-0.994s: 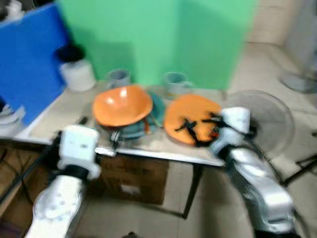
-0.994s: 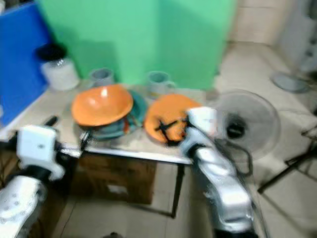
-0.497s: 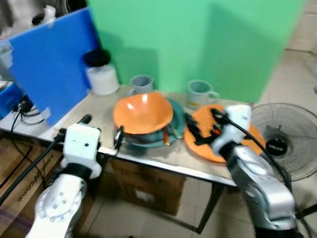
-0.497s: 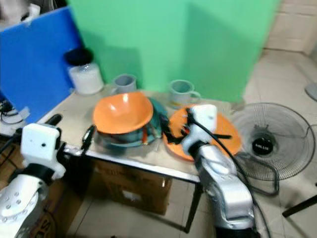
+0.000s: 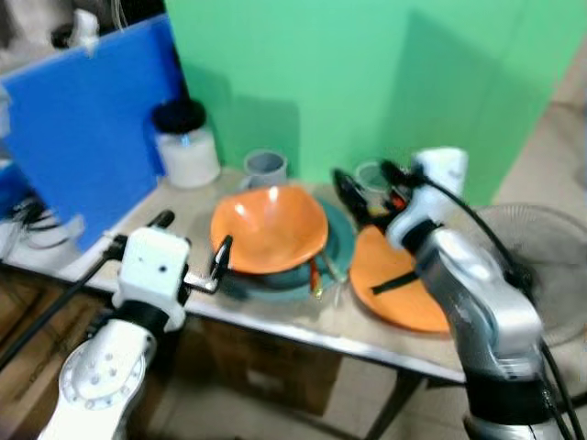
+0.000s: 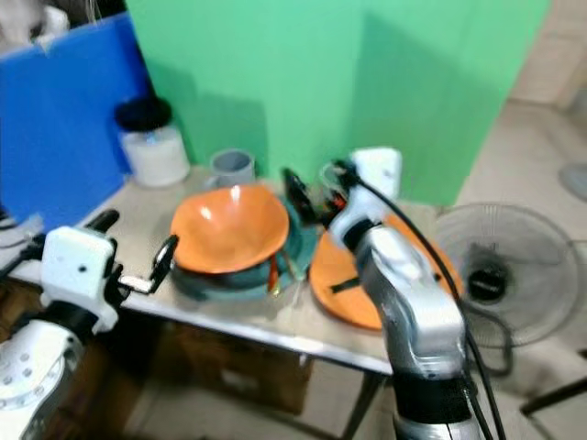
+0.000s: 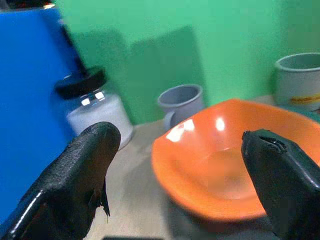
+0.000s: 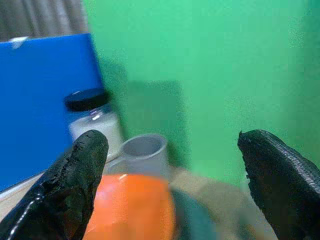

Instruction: Setting the table

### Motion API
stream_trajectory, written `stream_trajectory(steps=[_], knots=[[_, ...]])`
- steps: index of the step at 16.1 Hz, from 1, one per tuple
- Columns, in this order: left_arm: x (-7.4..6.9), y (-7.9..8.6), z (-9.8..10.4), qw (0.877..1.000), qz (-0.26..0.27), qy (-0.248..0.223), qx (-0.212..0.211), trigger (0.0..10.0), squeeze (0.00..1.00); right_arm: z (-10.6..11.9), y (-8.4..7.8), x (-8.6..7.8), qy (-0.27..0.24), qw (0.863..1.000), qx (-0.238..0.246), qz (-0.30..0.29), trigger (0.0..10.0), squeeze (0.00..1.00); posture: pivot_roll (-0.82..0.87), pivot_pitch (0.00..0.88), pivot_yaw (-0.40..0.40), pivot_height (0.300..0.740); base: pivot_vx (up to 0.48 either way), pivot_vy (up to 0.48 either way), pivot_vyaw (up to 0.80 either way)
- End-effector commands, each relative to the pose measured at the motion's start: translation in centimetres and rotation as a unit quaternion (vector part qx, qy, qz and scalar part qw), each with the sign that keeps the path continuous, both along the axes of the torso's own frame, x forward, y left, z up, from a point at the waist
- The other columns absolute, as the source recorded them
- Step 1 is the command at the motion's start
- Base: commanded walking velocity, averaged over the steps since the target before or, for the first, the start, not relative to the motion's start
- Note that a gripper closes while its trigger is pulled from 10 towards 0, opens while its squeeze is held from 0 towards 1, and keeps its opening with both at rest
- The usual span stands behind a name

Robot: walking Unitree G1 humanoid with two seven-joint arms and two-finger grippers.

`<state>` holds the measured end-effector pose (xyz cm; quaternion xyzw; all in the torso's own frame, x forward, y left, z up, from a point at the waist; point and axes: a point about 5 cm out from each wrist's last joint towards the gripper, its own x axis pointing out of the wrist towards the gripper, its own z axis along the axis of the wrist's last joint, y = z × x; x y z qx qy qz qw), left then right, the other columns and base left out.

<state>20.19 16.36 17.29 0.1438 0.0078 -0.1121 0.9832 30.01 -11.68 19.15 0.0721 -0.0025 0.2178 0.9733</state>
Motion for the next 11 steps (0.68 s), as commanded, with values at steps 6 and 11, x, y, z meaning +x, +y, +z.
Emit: stream_trajectory(steps=[6, 11], knots=[[1.2, -1.7, 0.7, 0.993, -0.117, 0.013, -0.010, 10.0, 0.23, -0.5, -3.0, 5.7, 0.005, 0.996, -0.080, -0.032, 10.0, 1.00, 0.01, 0.000, 0.045, 0.740, 0.154, 0.000, 0.00], [1.0, -2.9, 1.4, 0.979, -0.200, 0.023, -0.030, 10.0, 0.24, -1.4, -5.1, 8.9, 0.033, 0.992, -0.109, -0.062, 10.0, 1.00, 0.00, 0.005, 0.043, 0.740, 0.000, 0.000, 0.00]])
